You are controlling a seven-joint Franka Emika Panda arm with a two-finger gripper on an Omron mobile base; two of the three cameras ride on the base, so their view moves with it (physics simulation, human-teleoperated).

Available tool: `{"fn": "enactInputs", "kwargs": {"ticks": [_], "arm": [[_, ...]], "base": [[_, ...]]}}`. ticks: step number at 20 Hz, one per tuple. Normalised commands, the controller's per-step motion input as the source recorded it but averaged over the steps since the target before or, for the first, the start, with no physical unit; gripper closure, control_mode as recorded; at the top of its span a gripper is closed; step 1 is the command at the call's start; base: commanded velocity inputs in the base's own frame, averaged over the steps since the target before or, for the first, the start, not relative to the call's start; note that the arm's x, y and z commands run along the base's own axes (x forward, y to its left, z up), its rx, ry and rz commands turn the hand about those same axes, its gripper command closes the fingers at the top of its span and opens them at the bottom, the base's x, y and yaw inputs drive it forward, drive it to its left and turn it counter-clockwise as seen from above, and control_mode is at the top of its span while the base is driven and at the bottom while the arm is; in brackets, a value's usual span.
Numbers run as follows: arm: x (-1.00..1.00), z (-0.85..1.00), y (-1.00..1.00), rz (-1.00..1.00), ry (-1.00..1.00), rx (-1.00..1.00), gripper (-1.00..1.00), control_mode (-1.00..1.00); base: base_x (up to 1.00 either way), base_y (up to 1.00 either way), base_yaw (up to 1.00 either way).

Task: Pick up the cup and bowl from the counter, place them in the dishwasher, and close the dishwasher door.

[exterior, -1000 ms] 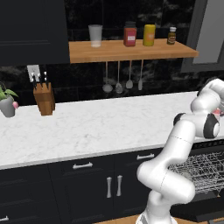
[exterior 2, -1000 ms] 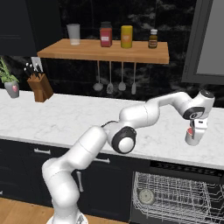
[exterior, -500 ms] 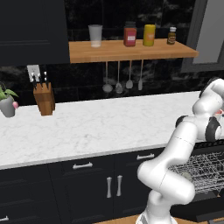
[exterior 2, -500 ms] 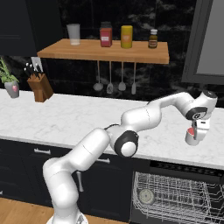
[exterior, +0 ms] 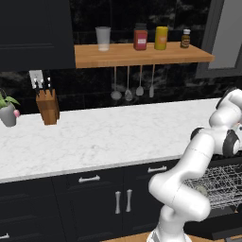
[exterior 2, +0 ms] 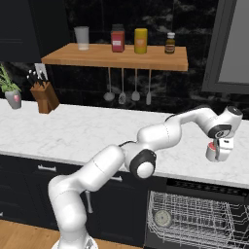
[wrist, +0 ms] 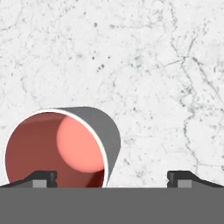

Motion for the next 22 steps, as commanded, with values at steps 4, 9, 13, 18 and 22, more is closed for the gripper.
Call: {"fn": "enactInputs", "kwargs": {"ticks": [4,9,13,18,22], "arm": [[0.31,-0.12,-0.04,0.0,0.0,0.0,-1.0,-1.0],[0.17,0.0,-0.09,0.0,0.0,0.0,-1.0,-1.0],[0.0,-0.11,0.0,0.0,0.0,0.0,-1.0,-1.0],[0.0,-0.4,0.0,0.0,0.03,0.0,-1.0,-1.0],[0.0,-0.15,0.0,0.0,0.06,0.0,-1.0,-1.0]], "base": [[0.0,0.0,0.0],[0.0,0.0,0.0],[0.0,0.0,0.0],[0.0,0.0,0.0],[0.0,0.0,0.0]]}}
